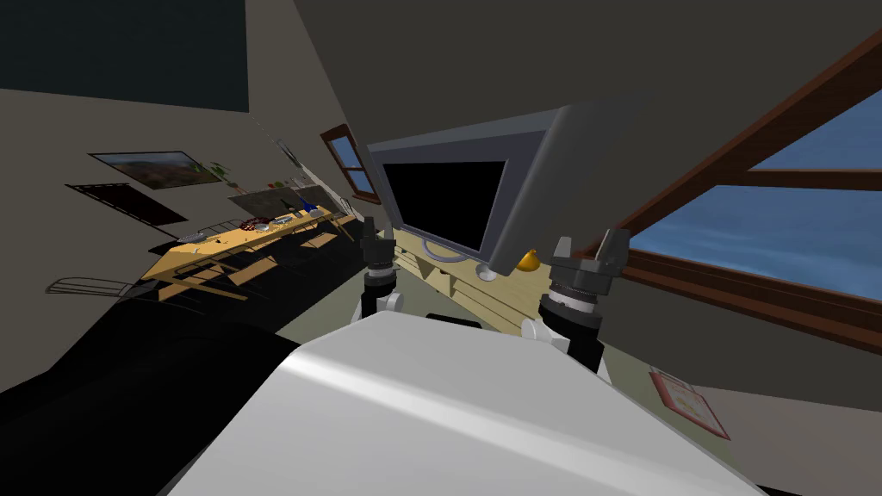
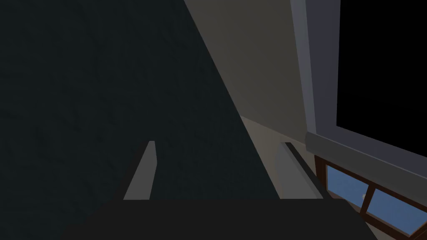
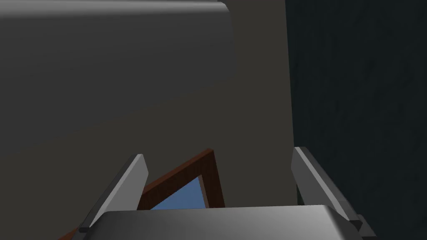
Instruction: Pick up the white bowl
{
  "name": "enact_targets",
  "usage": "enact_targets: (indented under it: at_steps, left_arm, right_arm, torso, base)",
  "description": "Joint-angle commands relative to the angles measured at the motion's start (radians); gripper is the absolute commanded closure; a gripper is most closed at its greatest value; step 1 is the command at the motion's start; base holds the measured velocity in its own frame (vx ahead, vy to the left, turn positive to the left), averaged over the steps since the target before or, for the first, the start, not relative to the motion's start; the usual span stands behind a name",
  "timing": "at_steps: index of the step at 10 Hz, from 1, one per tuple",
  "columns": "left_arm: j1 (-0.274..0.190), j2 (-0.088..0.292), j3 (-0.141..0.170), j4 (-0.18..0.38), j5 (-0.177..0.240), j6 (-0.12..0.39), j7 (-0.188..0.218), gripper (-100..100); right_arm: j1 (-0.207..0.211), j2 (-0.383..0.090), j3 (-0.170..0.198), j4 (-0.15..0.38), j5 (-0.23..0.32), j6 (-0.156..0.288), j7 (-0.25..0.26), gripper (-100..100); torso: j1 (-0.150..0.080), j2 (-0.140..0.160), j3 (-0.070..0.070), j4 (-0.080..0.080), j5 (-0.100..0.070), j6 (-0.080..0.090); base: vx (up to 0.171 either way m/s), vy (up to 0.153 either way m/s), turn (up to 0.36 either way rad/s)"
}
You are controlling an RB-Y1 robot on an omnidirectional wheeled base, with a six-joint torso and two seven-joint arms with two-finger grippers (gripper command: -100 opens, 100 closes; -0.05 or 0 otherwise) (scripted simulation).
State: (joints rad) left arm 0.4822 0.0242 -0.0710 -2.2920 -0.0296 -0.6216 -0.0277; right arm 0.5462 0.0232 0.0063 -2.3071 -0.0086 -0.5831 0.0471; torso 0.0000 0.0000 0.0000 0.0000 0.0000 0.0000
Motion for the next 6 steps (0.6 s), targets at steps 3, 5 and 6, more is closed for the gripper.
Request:
enact_targets:
  at_steps: [3,5,6]
  left_arm:
    - [0.000,0.000,0.000,0.000,0.000,0.000,0.000,0]
    - [0.000,0.000,0.000,0.000,0.000,0.000,0.000,0]
    - [0.000,0.000,0.000,0.000,0.000,0.000,0.000,0]
  right_arm:
    - [-0.021,-0.103,0.013,0.046,0.008,0.005,0.002,-100]
    - [-0.040,-0.165,0.027,0.093,0.018,0.010,0.004,-100]
    - [-0.052,-0.196,0.036,0.119,0.024,0.013,0.007,-100]
  torso:
    - [0.002,0.004,0.002,0.001,0.000,0.000]
    - [0.004,0.008,0.004,0.002,0.001,0.000]
    - [0.003,0.010,0.005,0.002,0.001,0.000]
  base:
    - [-0.073,0.034,-0.009]
    - [-0.140,0.058,-0.011]
    - [-0.170,0.057,-0.009]
